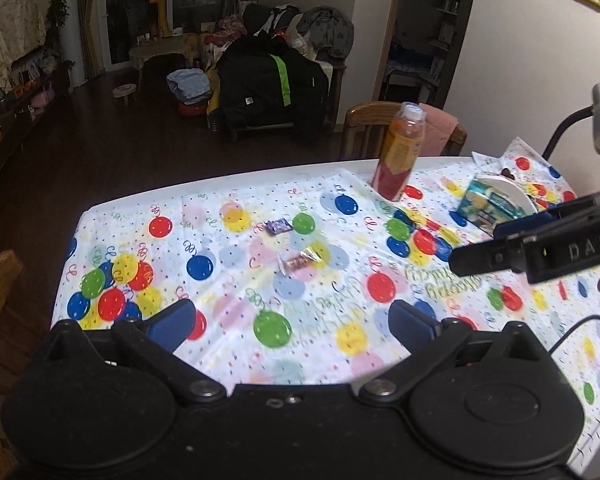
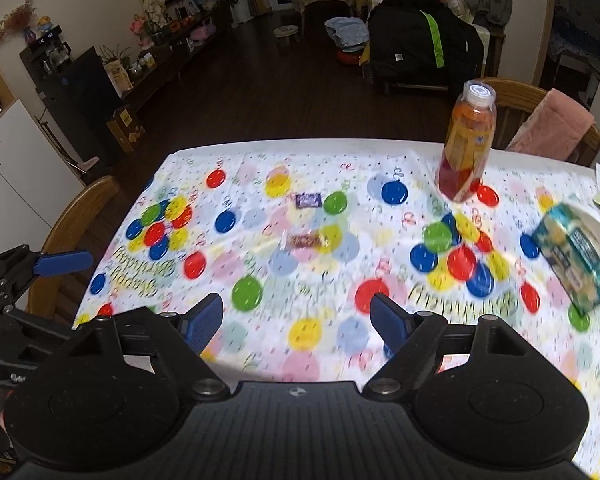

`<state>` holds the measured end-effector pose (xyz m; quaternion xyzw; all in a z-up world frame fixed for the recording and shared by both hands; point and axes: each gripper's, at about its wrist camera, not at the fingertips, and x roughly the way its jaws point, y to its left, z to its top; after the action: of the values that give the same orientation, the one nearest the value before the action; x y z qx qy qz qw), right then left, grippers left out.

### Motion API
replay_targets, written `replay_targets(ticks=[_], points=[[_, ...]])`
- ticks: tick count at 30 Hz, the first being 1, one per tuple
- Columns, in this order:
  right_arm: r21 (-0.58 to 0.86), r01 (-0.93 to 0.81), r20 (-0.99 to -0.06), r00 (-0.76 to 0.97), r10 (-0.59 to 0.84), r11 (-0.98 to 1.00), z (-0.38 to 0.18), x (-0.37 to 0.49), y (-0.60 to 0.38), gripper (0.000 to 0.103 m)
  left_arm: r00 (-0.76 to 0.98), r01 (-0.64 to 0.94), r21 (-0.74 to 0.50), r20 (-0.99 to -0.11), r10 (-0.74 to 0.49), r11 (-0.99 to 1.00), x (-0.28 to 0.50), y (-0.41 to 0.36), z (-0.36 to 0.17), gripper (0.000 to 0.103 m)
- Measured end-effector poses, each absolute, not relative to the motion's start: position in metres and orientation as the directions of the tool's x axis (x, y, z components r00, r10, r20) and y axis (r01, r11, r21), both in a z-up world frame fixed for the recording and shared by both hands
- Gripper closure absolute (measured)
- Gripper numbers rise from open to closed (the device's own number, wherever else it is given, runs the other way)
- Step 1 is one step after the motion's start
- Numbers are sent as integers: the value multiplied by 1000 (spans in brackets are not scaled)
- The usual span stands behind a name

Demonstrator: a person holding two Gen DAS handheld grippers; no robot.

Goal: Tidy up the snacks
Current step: 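Lift both tools out of the box toward the two small candies, then grasp the clear-wrapped candy with the left tool while the right tool grasps the purple candy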

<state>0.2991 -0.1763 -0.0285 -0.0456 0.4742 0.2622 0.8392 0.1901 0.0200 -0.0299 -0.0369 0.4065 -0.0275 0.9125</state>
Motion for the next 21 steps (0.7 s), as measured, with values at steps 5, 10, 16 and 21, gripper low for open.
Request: replay_targets(ticks=[5,10,16,21], points=[[164,-495,-843,380,382,853,-44,345,-162,22,650,27,-90,-755,-85,996,223,23,-42,1],[165,-514,-853,355,383,842,-56,389,-145,22,646,67,-69,-757,-96,995,254,19,-54,1],[194,-509,-873,301,384,838,-84,438,-124,22,628,114,-61,-769,-120,992,285,16,-79,4],[225,-503,-886,251,391,834,-112,471,-105,22,603,177,-69,-781,-163,982,304,12,-97,15]])
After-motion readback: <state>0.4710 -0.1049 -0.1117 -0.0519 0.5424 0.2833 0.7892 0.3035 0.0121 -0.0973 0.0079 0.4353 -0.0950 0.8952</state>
